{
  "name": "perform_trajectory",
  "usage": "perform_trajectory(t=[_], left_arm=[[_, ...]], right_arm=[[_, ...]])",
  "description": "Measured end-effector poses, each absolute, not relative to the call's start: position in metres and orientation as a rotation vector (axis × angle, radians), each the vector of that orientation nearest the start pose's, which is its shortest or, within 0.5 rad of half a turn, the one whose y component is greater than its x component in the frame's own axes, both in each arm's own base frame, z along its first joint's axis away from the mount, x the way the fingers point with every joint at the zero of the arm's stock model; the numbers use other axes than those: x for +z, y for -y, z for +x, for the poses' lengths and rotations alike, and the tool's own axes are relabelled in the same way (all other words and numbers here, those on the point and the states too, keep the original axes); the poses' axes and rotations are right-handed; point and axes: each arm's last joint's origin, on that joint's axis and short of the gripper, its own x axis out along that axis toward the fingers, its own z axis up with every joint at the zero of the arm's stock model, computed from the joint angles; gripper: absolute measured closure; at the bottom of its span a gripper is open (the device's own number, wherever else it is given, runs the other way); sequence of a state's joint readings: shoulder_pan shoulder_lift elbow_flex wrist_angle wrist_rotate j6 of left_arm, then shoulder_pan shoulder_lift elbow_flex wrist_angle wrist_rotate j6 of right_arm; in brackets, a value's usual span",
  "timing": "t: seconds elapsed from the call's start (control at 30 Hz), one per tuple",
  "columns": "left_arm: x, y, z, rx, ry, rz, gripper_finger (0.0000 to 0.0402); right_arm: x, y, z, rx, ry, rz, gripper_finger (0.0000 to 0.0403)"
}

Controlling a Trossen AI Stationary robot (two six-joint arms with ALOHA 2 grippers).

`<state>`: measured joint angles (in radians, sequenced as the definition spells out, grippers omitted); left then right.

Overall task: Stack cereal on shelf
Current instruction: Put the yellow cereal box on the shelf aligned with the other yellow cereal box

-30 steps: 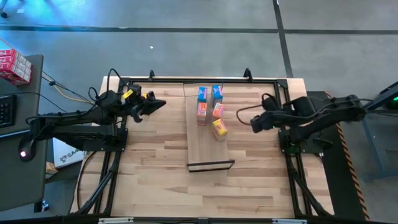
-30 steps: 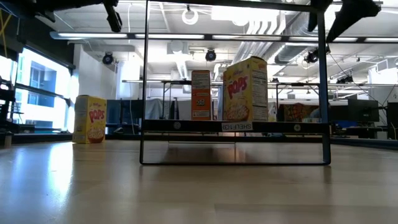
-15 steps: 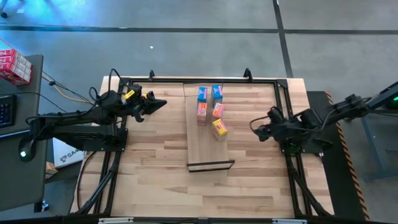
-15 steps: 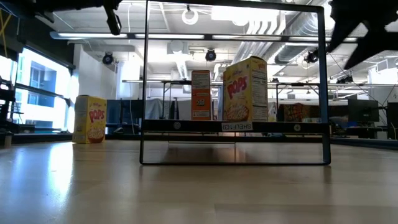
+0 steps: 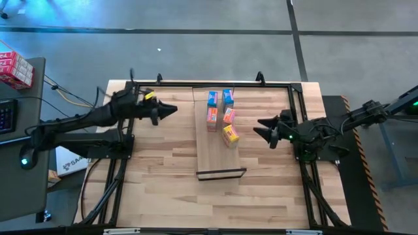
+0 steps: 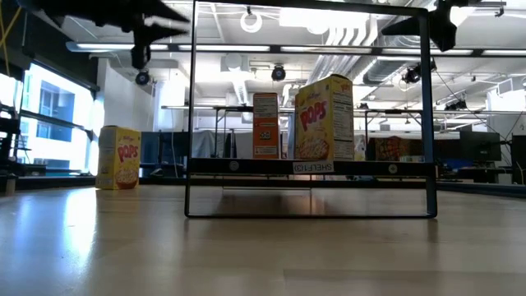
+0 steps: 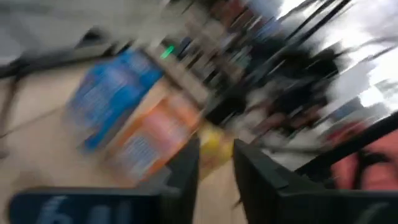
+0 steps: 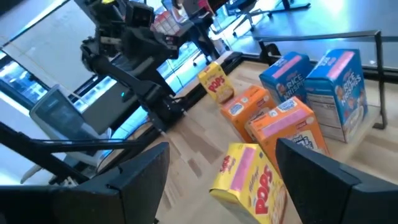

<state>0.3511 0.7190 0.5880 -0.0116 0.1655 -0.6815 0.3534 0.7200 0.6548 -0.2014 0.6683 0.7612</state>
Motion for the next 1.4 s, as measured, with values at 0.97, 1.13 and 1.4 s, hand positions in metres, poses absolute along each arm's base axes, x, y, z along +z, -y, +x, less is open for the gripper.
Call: perform_trajectory(t=[0.97, 1.13, 1.4], left_arm=[[0.283, -0.125, 0.125, 1.087, -0.979, -0.699, 0.0077], [0.256, -0.126, 0.127, 1.077, -1.033, -0.719, 0.0077], [0.231, -0.133, 0.127, 1.054, -0.964, -0.777, 0.0078]], right_arm=[[0.296, -0.036, 0.153, -0.433, -0.088, 0.653, 0.0112], [0.296, -0.036, 0.153, -0.451, -0.082, 0.648, 0.0112], [0.296, -0.036, 0.153, -0.449, -0.083, 0.648, 0.0112]])
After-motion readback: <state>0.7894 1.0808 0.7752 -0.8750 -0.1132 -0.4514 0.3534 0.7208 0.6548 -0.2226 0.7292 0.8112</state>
